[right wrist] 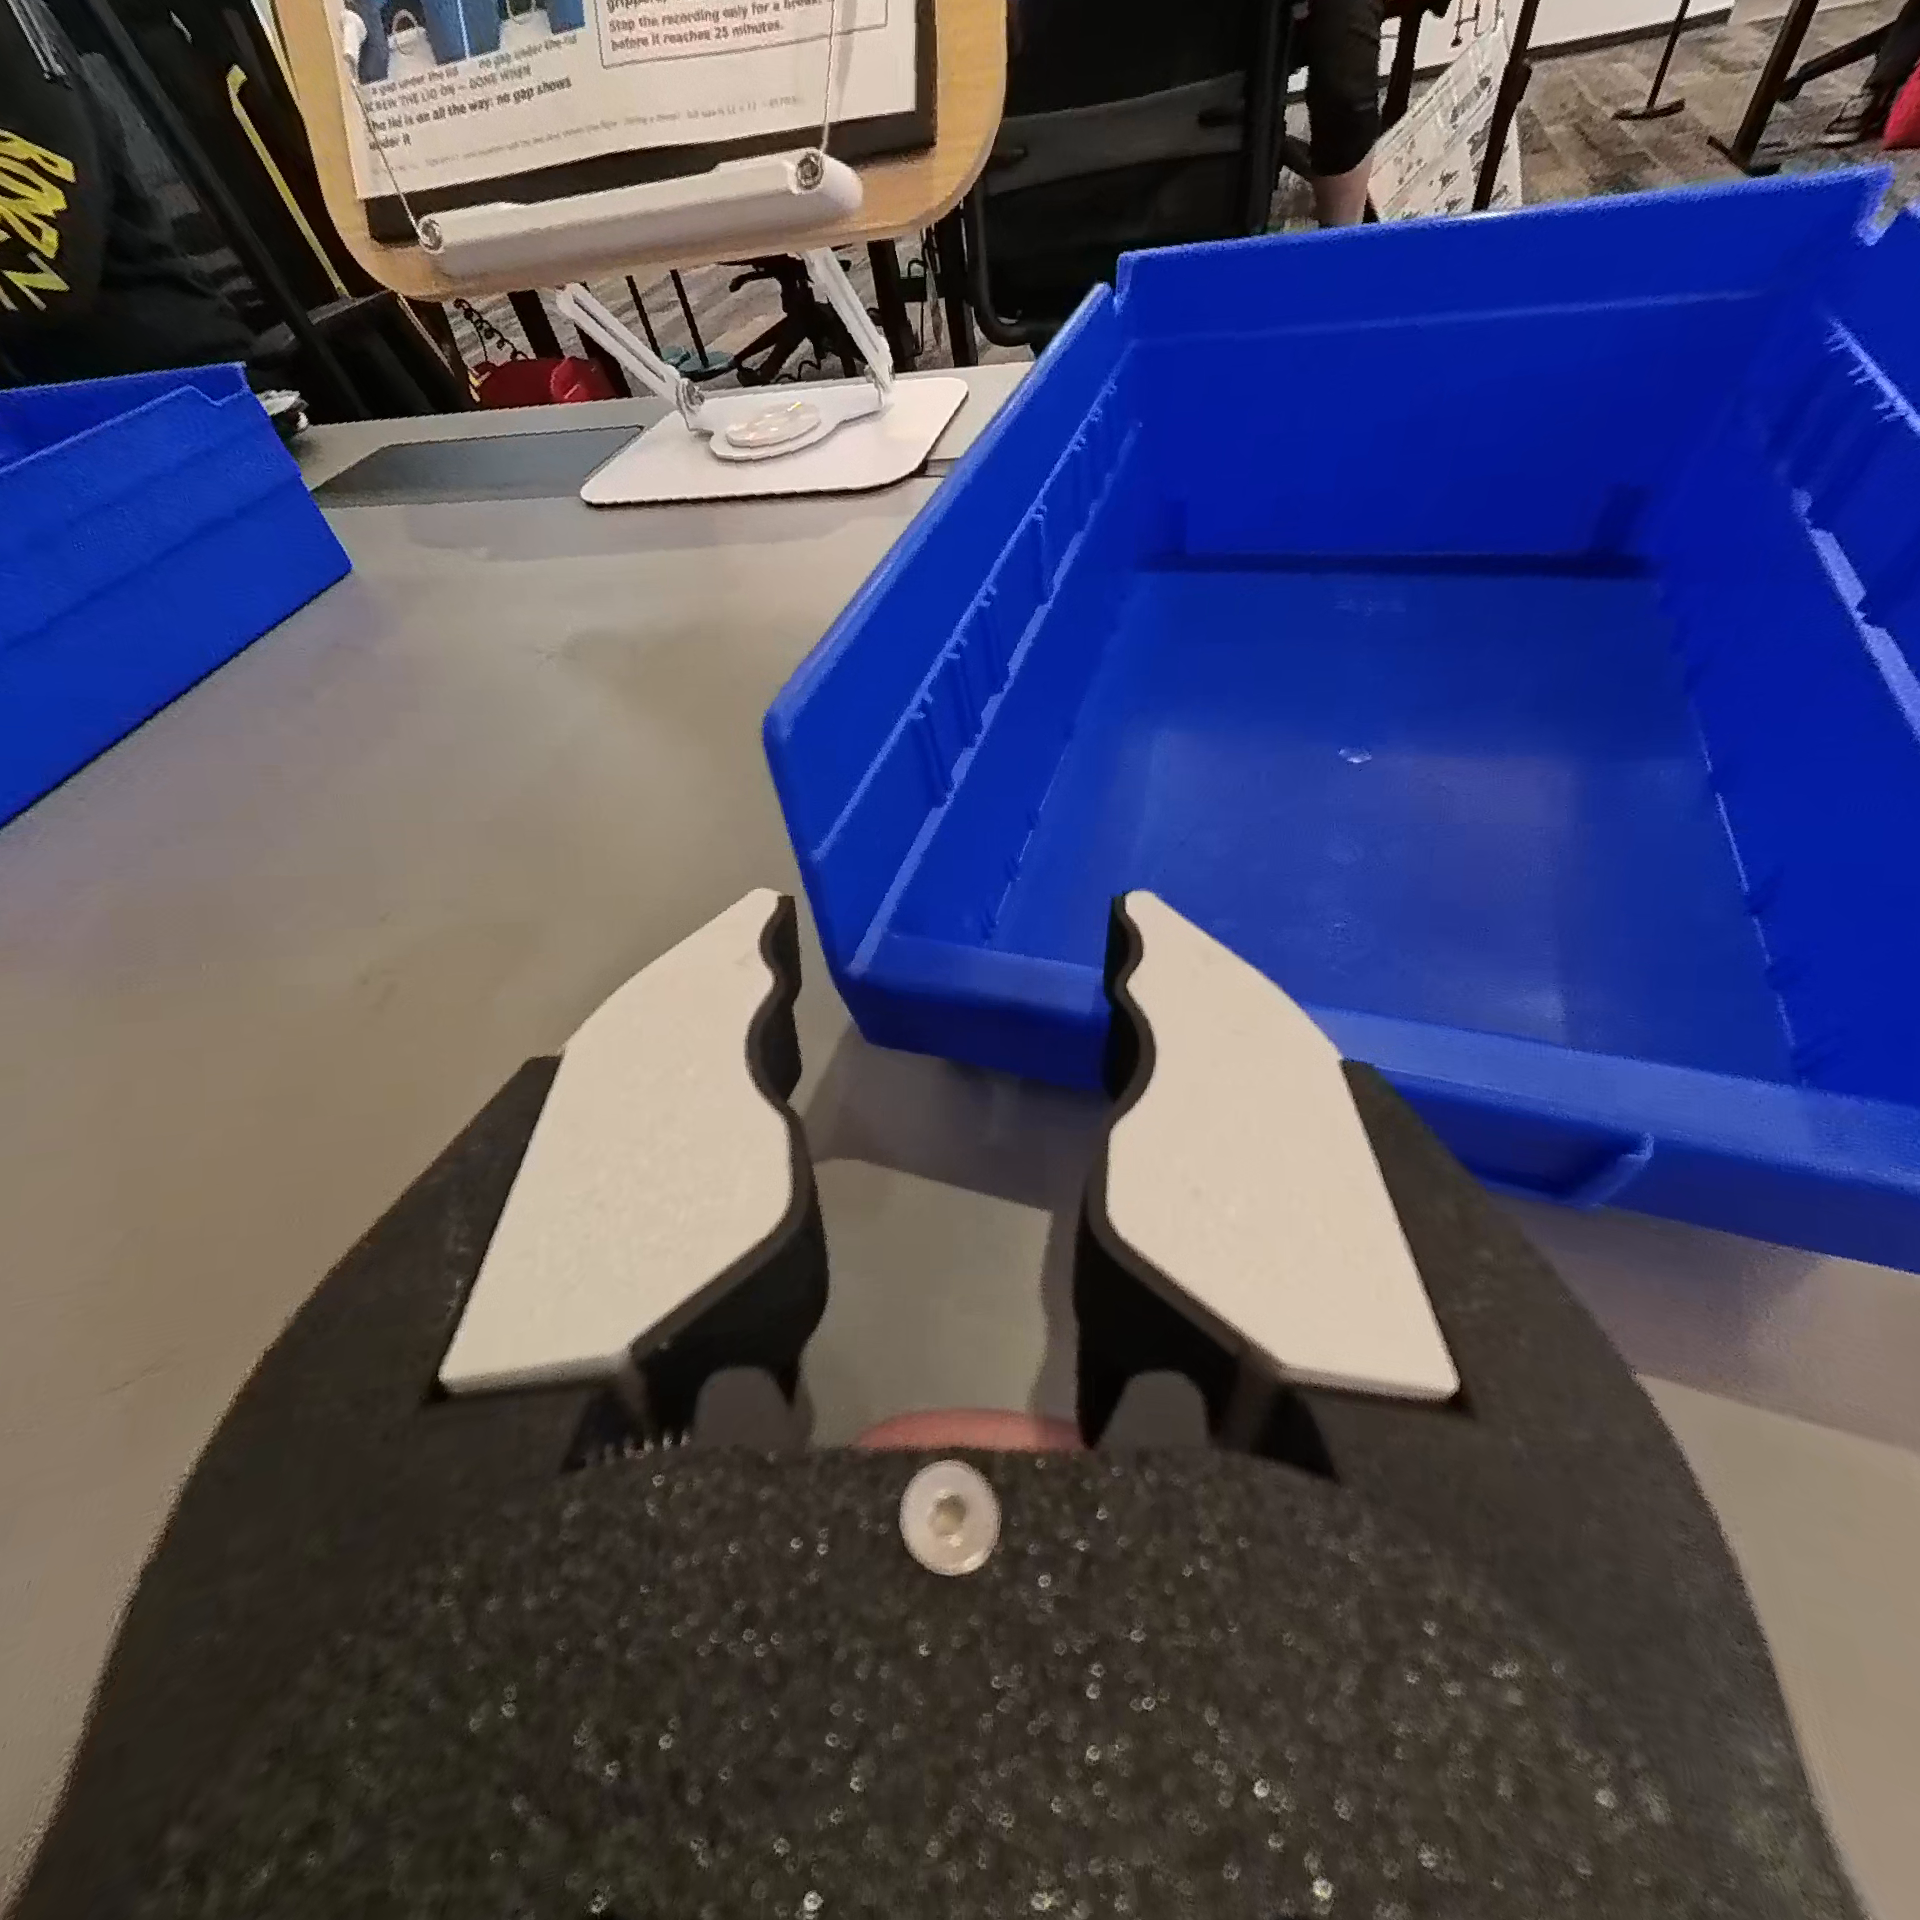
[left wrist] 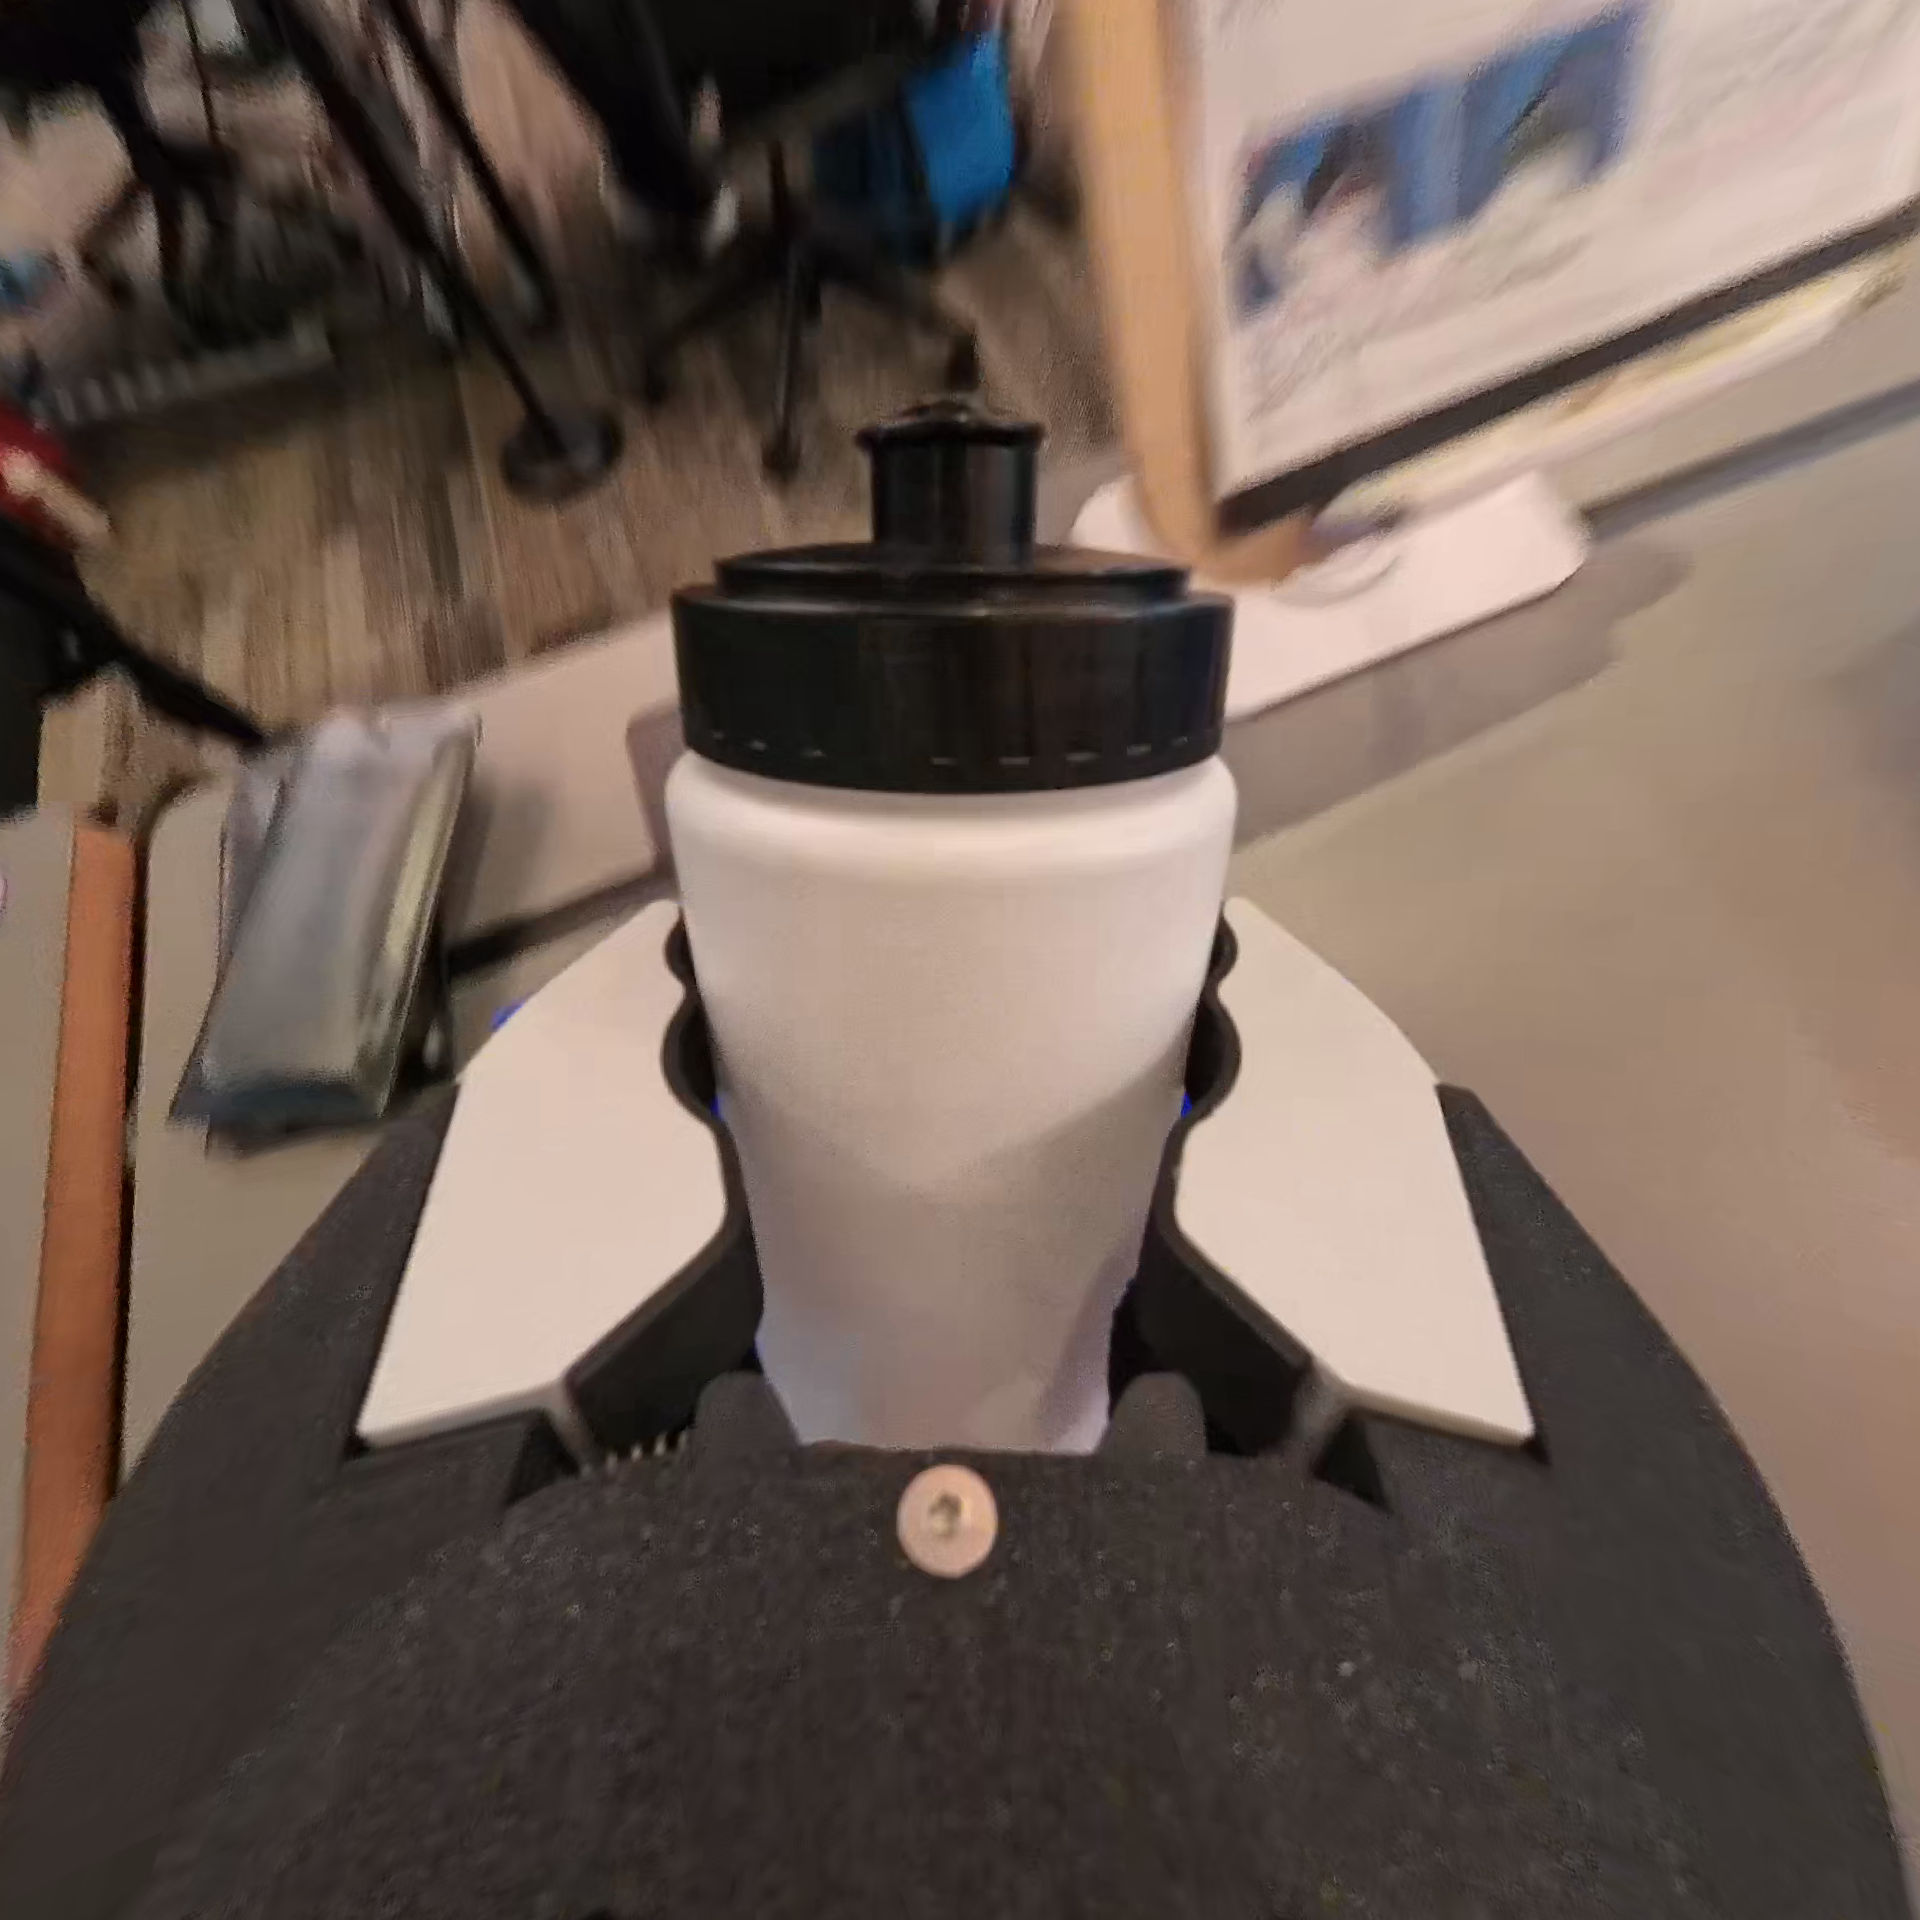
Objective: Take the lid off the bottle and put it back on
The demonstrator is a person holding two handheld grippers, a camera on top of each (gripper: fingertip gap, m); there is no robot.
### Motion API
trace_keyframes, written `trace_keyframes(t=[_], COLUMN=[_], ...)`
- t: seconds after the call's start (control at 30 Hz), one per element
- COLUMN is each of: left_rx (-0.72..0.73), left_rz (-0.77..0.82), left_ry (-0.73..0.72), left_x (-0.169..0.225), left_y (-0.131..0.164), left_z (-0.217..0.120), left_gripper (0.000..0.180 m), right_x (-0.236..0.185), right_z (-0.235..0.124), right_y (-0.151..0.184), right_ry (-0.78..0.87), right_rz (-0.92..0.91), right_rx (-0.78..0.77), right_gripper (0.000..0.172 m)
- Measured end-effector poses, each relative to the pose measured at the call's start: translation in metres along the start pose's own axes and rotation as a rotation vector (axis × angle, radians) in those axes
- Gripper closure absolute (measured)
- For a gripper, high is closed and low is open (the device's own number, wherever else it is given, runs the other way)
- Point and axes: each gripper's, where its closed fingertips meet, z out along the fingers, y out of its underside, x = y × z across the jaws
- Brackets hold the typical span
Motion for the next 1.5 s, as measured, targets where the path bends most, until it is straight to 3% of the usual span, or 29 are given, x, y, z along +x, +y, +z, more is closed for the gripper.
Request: trace_keyframes(t=[0.1,0.2,0.33,0.47,0.67,0.83,1.13,1.37,1.5], left_rx=[0.247,0.402,0.479,0.461,0.542,0.621,0.619,0.617,0.605], left_rz=[0.038,0.06,0.034,0.016,-0.048,-0.025,0.087,0.088,0.137], left_ry=[0.111,0.3,0.544,0.633,0.708,0.78,0.816,0.858,0.868], left_x=[0.059,0.134,0.227,0.282,0.303,0.316,0.318,0.319,0.327], left_y=[-0.047,-0.068,-0.058,-0.026,-0.007,-0.008,0.007,0.009,0.013], left_z=[-0.027,-0.038,-0.021,0.031,0.074,0.071,0.059,0.057,0.056], left_gripper=[0.091,0.091,0.091,0.091,0.091,0.091,0.091,0.091,0.093], right_x=[-0.001,0.0,0.0,-0.001,-0.011,-0.016,-0.03,-0.056,-0.089], right_z=[0.0,-0.001,-0.002,-0.002,-0.002,-0.002,-0.001,0.0,0.006], right_y=[0.0,-0.001,-0.003,-0.004,-0.007,-0.011,-0.013,-0.025,-0.044], right_ry=[0.0,0.003,0.003,0.004,-0.011,-0.009,-0.032,-0.071,-0.179], right_rz=[-0.008,-0.015,-0.016,-0.024,-0.069,-0.122,-0.126,-0.17,-0.185], right_rx=[0.002,0.005,0.013,0.019,0.034,0.052,0.055,0.065,0.075], right_gripper=[0.116,0.116,0.116,0.117,0.117,0.117,0.117,0.116,0.114])
